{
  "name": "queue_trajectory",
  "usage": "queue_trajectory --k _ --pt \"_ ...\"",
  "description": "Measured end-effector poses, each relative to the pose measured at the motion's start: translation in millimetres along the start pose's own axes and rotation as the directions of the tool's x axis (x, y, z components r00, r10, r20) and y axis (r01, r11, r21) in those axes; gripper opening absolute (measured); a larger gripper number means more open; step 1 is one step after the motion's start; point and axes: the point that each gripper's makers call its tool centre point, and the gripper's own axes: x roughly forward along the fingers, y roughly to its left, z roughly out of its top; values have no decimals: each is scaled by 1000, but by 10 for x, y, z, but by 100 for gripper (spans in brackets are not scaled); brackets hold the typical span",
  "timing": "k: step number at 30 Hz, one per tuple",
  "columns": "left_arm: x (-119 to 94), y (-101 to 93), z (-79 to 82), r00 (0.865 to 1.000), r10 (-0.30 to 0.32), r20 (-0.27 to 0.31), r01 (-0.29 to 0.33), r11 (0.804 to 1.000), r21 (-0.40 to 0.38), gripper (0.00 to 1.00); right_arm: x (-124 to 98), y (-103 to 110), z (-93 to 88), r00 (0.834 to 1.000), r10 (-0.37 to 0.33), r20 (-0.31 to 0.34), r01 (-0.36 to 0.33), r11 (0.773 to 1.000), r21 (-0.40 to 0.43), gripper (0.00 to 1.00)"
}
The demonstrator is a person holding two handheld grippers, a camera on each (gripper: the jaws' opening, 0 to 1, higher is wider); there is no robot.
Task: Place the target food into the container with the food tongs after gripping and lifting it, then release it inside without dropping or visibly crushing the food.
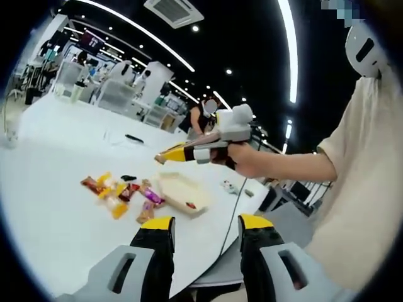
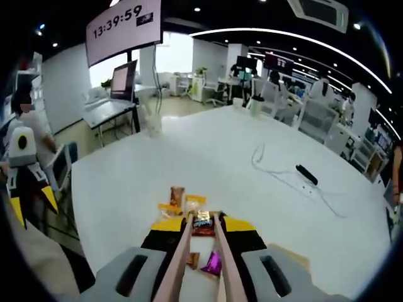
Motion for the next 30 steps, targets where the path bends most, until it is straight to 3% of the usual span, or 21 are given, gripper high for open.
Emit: queue_trajectory --k 30 --pt "84 -144 67 997 -72 -22 73 996 52 39 -506 -378 94 991 -126 55 124 991 41 21"
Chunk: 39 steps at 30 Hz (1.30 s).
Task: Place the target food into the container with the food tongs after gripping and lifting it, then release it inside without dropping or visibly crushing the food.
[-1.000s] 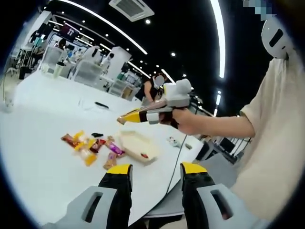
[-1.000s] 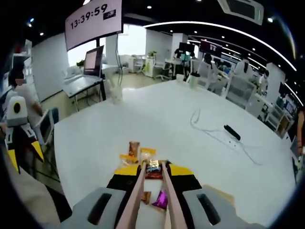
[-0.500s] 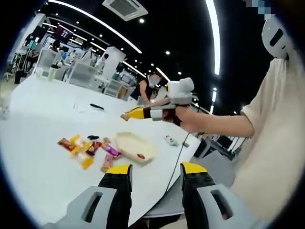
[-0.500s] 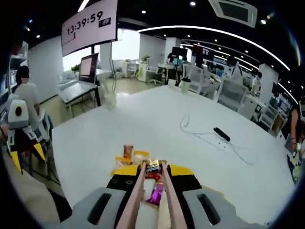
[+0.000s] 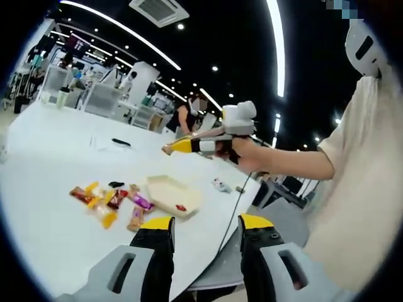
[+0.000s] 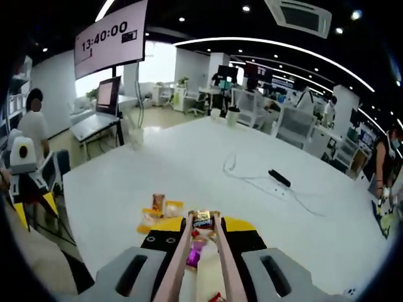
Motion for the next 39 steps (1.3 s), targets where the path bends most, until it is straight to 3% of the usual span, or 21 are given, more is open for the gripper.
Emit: queue_trajectory --k 21,39 --pt "6 17 -9 1000 -7 -3 7 1000 -4 39 -146 -252 -73 998 -59 -5 59 998 25 21" --pt "96 -33 -48 999 -32 -25 32 999 -9 40 -346 -478 -240 994 -109 -22 110 993 52 21"
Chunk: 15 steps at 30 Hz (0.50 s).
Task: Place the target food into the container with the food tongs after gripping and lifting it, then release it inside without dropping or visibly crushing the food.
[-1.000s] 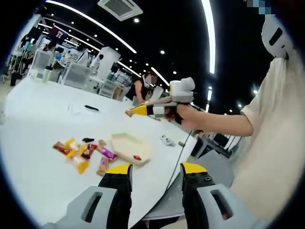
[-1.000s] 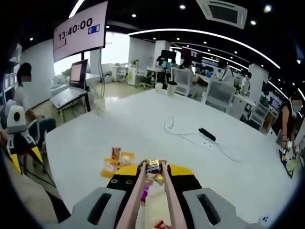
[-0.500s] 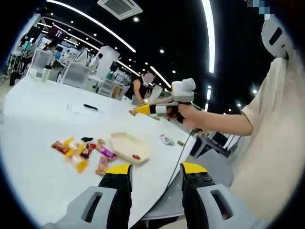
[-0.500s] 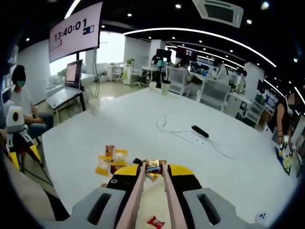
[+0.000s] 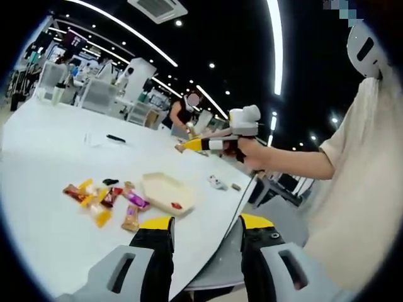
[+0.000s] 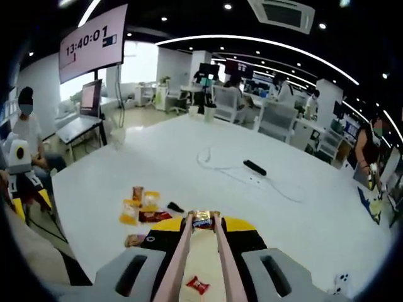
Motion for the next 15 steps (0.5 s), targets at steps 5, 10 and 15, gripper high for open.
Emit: queue_trajectory --k 5,10,15 --pt "9 -11 -3 1000 -5 -3 5 1000 0 40 -28 -36 -30 1000 -8 -2 8 1000 10 21" --pt "3 -9 -2 1000 -5 -3 5 1000 0 40 -45 -96 -39 1000 -17 -2 17 1000 13 21" --pt "-11 -4 -10 1000 -2 -2 2 1000 -3 40 -68 -179 9 1000 -31 3 31 999 14 21"
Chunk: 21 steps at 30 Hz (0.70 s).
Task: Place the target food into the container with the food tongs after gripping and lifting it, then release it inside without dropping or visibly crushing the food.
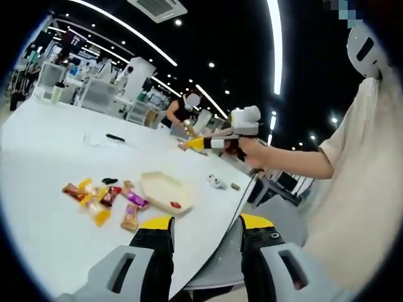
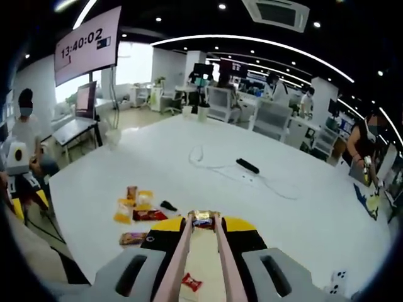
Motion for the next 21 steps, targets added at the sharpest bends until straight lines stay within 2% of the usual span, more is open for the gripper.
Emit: queue_trajectory --k 9,21 --pt "10 4 7 1000 -1 5 1 1000 -3 40 -36 -119 -7 1000 -19 2 19 1000 3 22" --pt "36 -8 -6 1000 -13 -6 13 1000 0 39 -87 -147 -73 1000 -28 -11 28 1000 2 22"
